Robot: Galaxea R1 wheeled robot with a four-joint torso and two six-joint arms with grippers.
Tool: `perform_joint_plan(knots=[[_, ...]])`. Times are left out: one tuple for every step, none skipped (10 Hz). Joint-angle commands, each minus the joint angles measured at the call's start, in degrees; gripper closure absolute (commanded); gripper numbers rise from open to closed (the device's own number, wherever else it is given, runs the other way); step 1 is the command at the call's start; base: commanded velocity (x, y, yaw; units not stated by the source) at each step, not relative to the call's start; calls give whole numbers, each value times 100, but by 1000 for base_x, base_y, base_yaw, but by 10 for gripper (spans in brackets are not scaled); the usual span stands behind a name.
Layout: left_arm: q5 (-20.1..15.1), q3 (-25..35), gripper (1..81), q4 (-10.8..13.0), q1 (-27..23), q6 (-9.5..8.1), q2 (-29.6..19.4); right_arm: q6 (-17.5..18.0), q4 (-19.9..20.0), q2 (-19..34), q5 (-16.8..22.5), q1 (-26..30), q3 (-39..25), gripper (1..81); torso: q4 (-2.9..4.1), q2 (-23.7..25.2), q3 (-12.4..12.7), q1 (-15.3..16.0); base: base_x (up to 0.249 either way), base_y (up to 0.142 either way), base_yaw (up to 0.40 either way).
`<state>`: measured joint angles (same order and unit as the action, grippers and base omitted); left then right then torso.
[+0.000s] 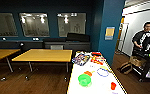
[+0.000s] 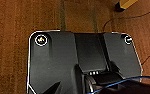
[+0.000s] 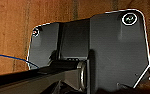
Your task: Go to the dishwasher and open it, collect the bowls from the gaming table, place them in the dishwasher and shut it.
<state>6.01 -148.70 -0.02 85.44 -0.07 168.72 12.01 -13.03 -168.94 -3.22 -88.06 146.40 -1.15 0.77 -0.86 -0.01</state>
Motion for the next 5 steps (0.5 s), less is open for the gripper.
perform_joint_plan(knots=[[-241, 113, 10, 20, -269, 7, -92, 3, 2, 182, 225, 276, -375, 10, 0, 0, -2, 1, 0, 0, 0], [-232, 296, 10, 29, -269, 7, -197, 3, 20, 435, 86, 241, -768, 10, 0, 0, 0, 1, 0, 0, 0], [-214, 700, 10, 29, -269, 7, -452, 47, 29, 788, -108, 205, -1289, 10, 0, 0, 0, 1, 0, 0, 0], [-197, 1154, 10, -6, -269, -1, -722, 56, 20, 1042, -231, 180, -1665, 10, 0, 0, -2, 1, 0, 0, 0], [-162, 1622, 10, -6, -269, -1, -1023, 65, 2, 1237, -285, 188, -1957, 10, 0, 0, 0, 1, 0, 0, 0]])
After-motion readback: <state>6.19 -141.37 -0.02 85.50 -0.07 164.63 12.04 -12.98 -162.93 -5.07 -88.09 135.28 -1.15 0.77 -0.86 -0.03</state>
